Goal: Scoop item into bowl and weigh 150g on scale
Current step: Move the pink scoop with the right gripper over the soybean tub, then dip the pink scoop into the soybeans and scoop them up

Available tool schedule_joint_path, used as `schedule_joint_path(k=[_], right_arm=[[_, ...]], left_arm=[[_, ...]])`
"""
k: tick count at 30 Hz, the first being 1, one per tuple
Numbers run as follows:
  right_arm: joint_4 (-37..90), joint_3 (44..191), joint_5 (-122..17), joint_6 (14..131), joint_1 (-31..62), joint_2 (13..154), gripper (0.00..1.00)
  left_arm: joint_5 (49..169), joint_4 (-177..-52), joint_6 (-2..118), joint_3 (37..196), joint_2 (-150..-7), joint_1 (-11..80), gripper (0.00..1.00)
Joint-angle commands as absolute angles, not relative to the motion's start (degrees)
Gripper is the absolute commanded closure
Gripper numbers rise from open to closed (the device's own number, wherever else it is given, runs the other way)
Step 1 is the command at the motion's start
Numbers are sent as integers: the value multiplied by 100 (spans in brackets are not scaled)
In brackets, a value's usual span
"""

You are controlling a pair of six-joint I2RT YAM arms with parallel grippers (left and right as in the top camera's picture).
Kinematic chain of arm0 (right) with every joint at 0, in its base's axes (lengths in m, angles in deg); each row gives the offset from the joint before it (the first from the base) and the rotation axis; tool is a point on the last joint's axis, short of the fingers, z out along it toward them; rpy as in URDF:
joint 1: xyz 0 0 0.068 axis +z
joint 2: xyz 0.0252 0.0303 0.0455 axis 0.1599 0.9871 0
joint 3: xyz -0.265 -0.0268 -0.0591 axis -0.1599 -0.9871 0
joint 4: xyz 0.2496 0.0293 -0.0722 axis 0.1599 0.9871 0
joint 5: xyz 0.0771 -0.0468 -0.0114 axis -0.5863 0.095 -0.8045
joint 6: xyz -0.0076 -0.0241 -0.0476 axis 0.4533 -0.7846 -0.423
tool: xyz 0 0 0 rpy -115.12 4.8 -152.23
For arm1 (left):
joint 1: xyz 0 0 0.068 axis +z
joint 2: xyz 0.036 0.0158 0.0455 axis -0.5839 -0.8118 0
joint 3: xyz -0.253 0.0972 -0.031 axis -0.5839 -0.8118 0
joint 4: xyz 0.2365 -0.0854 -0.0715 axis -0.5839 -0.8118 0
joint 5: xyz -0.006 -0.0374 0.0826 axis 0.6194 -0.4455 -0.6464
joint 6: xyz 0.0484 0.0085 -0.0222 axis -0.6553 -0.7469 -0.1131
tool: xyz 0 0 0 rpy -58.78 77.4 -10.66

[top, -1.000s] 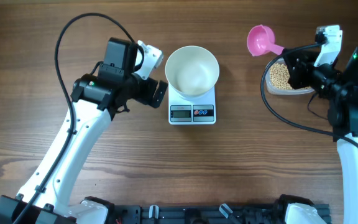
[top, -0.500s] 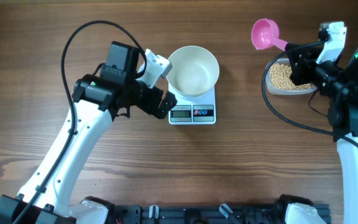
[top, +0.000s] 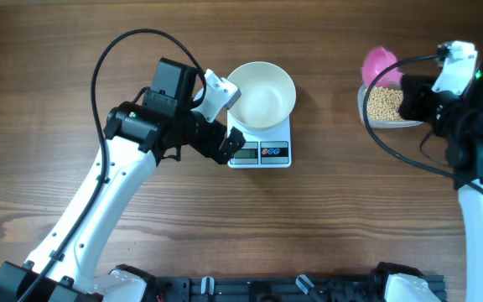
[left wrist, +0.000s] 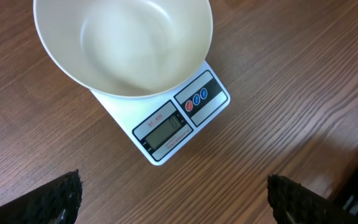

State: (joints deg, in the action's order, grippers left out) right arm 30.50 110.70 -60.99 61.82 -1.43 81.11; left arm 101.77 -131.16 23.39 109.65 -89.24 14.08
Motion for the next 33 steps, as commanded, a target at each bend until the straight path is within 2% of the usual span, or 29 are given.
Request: schedule_joint_path(k=[1,5,10,20,33], right_arm=[[3743,12301,-4757,5417,8,8360,96],[4674,12967,-4241,5284,224,9059,96],[4890,12967,-3612,5454,403,9730,96],[4894,12963,-2766,5445,438,10587,96],[4774,12932,-2619,5126,602,11534,96]], left_arm=[[10289,-13109,2230,11026,-8902,1403,0],[10289,-13107,2230,11026,-8902,1403,0],[10289,-13107,2230,11026,-8902,1403,0],[10289,-13109,2230,11026,-8902,1403,0],[10289,-13109,2230,11026,-8902,1403,0]])
